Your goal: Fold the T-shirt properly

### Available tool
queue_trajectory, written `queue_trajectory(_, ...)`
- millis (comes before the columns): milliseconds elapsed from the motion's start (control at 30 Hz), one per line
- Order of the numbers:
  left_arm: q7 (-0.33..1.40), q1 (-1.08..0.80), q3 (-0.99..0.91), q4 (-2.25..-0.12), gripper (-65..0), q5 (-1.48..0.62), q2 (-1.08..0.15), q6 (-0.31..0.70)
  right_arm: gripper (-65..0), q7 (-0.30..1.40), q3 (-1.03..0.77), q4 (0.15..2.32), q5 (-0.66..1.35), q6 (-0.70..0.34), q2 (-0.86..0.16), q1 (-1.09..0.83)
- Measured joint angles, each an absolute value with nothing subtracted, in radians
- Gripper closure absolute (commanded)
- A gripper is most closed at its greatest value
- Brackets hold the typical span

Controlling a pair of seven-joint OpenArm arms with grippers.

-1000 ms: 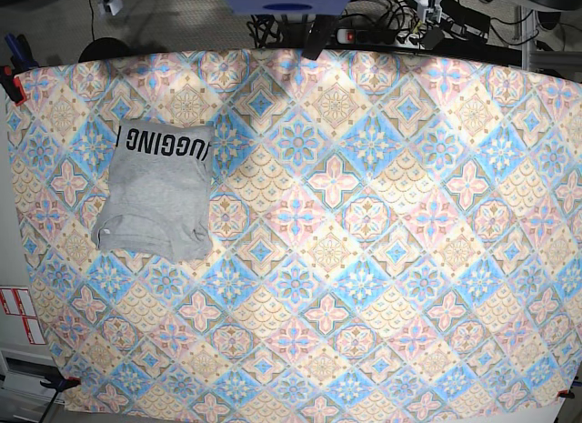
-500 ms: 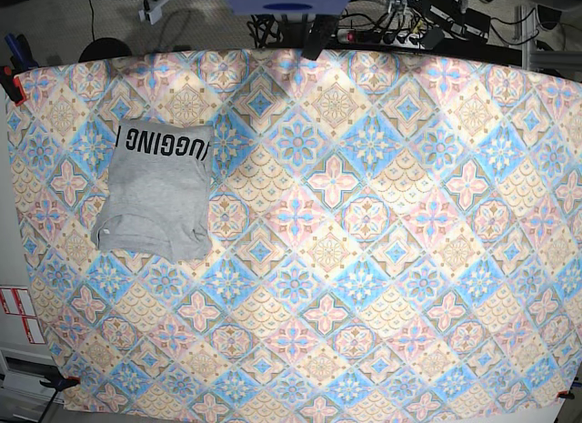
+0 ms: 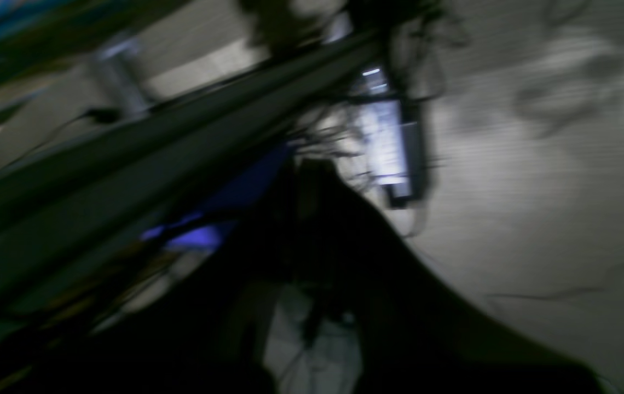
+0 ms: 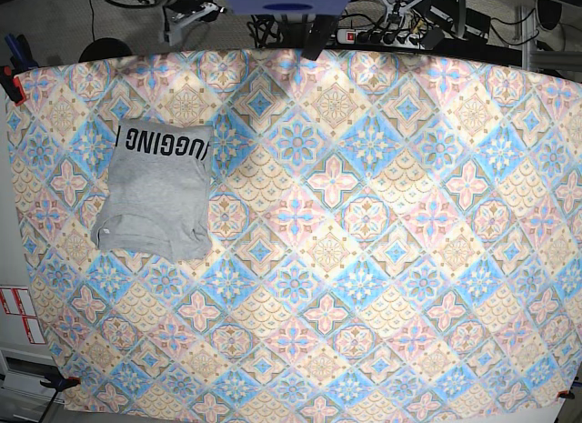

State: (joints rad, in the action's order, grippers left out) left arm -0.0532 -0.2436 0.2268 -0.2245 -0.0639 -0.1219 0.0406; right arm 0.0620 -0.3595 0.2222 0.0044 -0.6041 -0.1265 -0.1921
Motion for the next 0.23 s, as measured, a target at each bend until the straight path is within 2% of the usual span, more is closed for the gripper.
queue_trajectory(233, -0.053, -0.213, 0.227, -0.224, 0.0, -0.064, -0.122, 0.041, 0.0, 0.063, -0.36, 0.222, 0.006, -0.609, -0.147, -0.196)
